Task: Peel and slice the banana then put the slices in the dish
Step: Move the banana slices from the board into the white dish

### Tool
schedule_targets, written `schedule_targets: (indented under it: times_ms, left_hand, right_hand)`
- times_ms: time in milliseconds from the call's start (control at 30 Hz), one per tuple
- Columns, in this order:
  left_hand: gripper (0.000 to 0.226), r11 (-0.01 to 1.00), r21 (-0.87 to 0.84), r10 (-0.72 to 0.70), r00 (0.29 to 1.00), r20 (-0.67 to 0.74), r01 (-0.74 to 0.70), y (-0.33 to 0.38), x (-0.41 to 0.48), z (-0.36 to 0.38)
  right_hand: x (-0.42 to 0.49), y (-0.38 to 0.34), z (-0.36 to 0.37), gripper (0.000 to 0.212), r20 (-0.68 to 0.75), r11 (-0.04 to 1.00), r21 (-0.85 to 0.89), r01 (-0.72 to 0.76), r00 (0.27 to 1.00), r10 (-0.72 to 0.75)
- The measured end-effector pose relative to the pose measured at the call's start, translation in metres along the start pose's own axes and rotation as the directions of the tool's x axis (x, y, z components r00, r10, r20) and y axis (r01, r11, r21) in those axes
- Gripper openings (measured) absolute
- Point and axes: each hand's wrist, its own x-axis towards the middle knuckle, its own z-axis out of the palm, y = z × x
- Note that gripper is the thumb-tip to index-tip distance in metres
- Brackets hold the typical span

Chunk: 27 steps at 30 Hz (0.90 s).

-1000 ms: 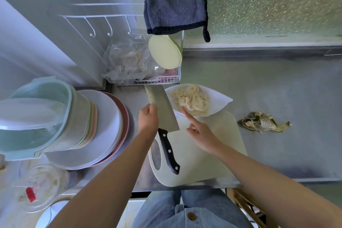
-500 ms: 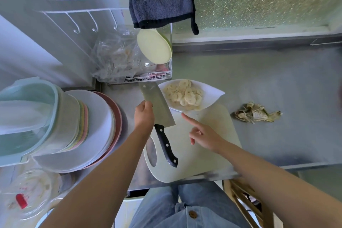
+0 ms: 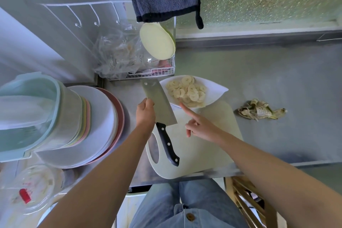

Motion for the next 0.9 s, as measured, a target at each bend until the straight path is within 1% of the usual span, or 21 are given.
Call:
schedule_targets:
  times_ms: [33, 133, 167, 200, 233, 267, 333, 367, 400, 433, 500, 567, 633, 700, 767, 833, 900]
  left_hand:
    - [0.013, 1.0, 0.002, 0.006, 1.0, 0.005, -0.006, 0.001, -0.001, 0.0]
    - [0.014, 0.999, 0.02, 0.027, 1.0, 0.016, -0.027, 0.006, -0.007, 0.001]
    - [0.016, 0.999, 0.026, 0.037, 0.999, 0.022, -0.038, 0.008, -0.01, 0.001]
    - [0.018, 0.998, 0.036, 0.048, 0.998, 0.032, -0.049, 0.01, -0.013, 0.002]
    - [0.019, 0.997, 0.053, 0.061, 0.997, 0.044, -0.063, 0.012, -0.016, 0.004]
    - [0.02, 0.994, 0.072, 0.076, 0.996, 0.056, -0.08, 0.014, -0.019, 0.006]
    - [0.02, 0.988, 0.105, 0.103, 0.993, 0.065, -0.11, 0.019, -0.026, 0.012]
    - [0.02, 0.986, 0.115, 0.116, 0.991, 0.067, -0.123, 0.022, -0.03, 0.015]
    - [0.019, 0.982, 0.124, 0.131, 0.989, 0.075, -0.14, 0.024, -0.034, 0.017]
    - [0.018, 0.979, 0.13, 0.149, 0.985, 0.093, -0.16, 0.027, -0.04, 0.02]
    - [0.019, 0.975, 0.109, 0.18, 0.975, 0.133, -0.195, 0.033, -0.05, 0.026]
    - [0.022, 0.974, 0.06, 0.205, 0.965, 0.164, -0.217, 0.037, -0.056, 0.033]
    - [0.027, 0.97, 0.031, 0.229, 0.955, 0.189, -0.239, 0.042, -0.059, 0.039]
    - [0.029, 0.965, 0.017, 0.251, 0.945, 0.211, -0.261, 0.045, -0.06, 0.047]
    - [0.029, 0.961, -0.007, 0.271, 0.94, 0.21, -0.275, 0.047, -0.061, 0.054]
    - [0.026, 0.958, -0.018, 0.283, 0.937, 0.206, -0.286, 0.046, -0.059, 0.06]
    - [0.023, 0.946, 0.023, 0.31, 0.924, 0.226, -0.323, 0.045, -0.059, 0.066]
  right_hand:
    - [-0.004, 0.002, -0.001, 0.07, -0.031, 1.0, 0.013, 0.013, 0.999, -0.012]
    - [-0.013, 0.0, -0.006, 0.041, -0.193, 0.995, 0.086, 0.054, 0.981, -0.036]
    - [-0.015, -0.005, -0.008, 0.036, -0.224, 0.992, 0.115, 0.053, 0.974, -0.026]
    - [-0.018, -0.013, -0.009, 0.035, -0.223, 0.989, 0.138, 0.052, 0.975, -0.02]
    - [-0.02, -0.02, -0.009, 0.038, -0.186, 0.988, 0.151, 0.044, 0.982, -0.016]
    - [-0.021, -0.028, -0.009, 0.046, -0.124, 0.989, 0.146, 0.025, 0.992, -0.007]
    - [-0.025, -0.038, -0.005, 0.074, 0.001, 0.997, 0.066, -0.034, 0.999, 0.034]
    - [-0.028, -0.041, -0.002, 0.086, 0.038, 0.998, 0.027, -0.055, 0.998, 0.054]
    - [-0.03, -0.042, 0.0, 0.091, 0.055, 0.998, 0.019, -0.059, 0.997, 0.058]
    - [-0.033, -0.042, 0.001, 0.09, 0.052, 0.998, 0.04, -0.047, 0.998, 0.045]
    - [-0.038, -0.042, 0.001, 0.081, -0.009, 0.998, 0.058, -0.006, 1.0, 0.006]
    - [-0.044, -0.041, 0.0, 0.067, -0.125, 0.999, 0.039, 0.019, 0.992, -0.013]
    - [-0.05, -0.039, -0.004, 0.056, -0.255, 0.996, 0.085, 0.037, 0.967, -0.014]
    - [-0.055, -0.035, -0.012, 0.047, -0.339, 0.992, 0.109, 0.07, 0.94, -0.029]
    - [-0.061, -0.03, -0.021, 0.032, -0.403, 0.984, 0.143, 0.105, 0.914, -0.039]
    - [-0.067, -0.027, -0.033, 0.017, -0.445, 0.963, 0.233, 0.138, 0.895, -0.021]
    - [-0.074, -0.026, -0.048, 0.006, -0.482, 0.933, 0.313, 0.18, 0.876, -0.007]
